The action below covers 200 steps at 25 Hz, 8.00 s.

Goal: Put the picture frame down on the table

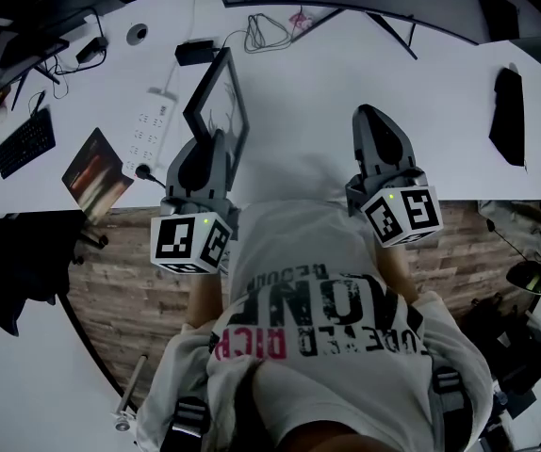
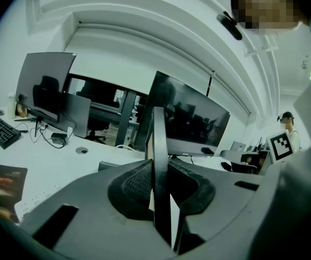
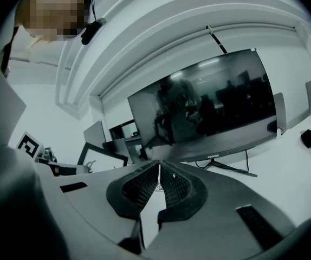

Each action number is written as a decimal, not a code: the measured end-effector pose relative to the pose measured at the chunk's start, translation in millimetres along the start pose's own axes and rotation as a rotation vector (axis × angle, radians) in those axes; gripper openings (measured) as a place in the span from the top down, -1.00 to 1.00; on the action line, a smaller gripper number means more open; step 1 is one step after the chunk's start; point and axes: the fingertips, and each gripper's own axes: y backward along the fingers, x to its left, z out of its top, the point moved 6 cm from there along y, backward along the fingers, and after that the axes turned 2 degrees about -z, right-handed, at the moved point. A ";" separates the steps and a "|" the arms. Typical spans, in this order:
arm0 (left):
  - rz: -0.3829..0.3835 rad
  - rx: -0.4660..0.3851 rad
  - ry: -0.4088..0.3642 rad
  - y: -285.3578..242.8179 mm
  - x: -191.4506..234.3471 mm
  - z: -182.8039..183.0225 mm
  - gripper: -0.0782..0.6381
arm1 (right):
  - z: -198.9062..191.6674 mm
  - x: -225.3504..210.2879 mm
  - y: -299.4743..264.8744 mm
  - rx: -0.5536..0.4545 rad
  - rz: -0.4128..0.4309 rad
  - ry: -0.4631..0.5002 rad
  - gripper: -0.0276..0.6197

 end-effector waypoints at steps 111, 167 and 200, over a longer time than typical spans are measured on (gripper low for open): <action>-0.068 0.563 0.298 -159.0 30.0 -127.1 0.37 | -32.0 -34.7 -57.0 0.203 -0.055 -0.080 0.89; 0.036 0.628 0.068 -159.9 25.8 -152.2 0.16 | -34.9 -33.1 -61.5 0.218 -0.046 -0.081 0.89; -0.011 0.252 -0.016 -112.5 13.8 -54.3 0.77 | -28.0 3.1 -6.3 0.111 -0.116 -0.050 0.89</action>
